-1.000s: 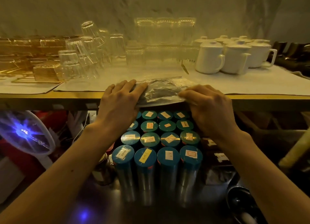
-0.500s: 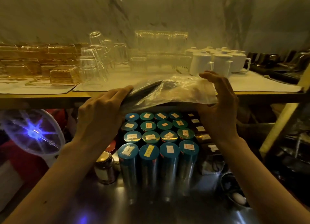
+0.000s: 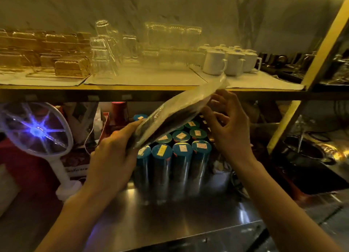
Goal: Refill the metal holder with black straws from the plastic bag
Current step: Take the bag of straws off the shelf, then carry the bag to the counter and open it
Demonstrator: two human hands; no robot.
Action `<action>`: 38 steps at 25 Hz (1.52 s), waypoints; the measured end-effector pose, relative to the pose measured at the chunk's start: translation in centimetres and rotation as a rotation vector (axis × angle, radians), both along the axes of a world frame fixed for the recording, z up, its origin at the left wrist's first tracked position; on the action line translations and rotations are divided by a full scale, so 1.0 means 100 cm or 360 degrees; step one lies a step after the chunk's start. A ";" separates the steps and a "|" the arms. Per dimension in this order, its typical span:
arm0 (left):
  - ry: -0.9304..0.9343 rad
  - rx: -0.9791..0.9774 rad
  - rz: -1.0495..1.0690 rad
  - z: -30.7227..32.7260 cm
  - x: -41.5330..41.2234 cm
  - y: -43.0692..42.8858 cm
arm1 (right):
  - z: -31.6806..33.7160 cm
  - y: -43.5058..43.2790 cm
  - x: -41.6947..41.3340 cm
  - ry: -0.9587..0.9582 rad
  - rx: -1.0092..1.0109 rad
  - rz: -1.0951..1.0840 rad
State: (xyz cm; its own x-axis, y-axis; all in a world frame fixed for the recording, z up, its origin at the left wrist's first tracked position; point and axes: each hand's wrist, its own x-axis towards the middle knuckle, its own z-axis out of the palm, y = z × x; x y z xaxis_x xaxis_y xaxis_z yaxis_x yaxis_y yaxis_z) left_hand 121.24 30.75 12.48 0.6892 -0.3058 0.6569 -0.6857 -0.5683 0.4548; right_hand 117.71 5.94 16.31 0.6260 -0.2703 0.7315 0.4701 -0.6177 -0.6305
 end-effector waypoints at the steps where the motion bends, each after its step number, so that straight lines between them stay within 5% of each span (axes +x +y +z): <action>1: 0.0107 -0.0063 -0.0092 -0.007 -0.006 -0.002 | -0.002 0.000 -0.007 0.0048 0.0008 0.0010; 15: 0.0800 -0.0418 -0.0587 -0.039 -0.166 -0.108 | -0.052 -0.081 -0.171 0.0661 0.0882 0.0308; 21: 0.1510 -0.0730 -0.0875 -0.069 -0.242 -0.198 | -0.091 -0.150 -0.290 0.0780 0.1032 0.0326; 29: 0.2019 -0.0318 -0.1373 -0.104 -0.339 -0.322 | -0.125 -0.226 -0.458 0.0538 0.1246 -0.0506; 38: 0.2378 -0.0023 -0.2228 -0.117 -0.388 -0.397 | -0.118 -0.192 -0.557 0.0268 0.1293 -0.1352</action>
State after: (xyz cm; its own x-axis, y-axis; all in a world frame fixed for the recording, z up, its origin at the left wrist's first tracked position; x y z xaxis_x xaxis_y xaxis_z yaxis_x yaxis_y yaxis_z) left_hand 82.39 -8.99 0.81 -0.0691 -0.9951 -0.0710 0.2718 -0.0872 0.9584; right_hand 62.00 -13.26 4.52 0.0937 -0.9924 0.0794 -0.0236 -0.0819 -0.9964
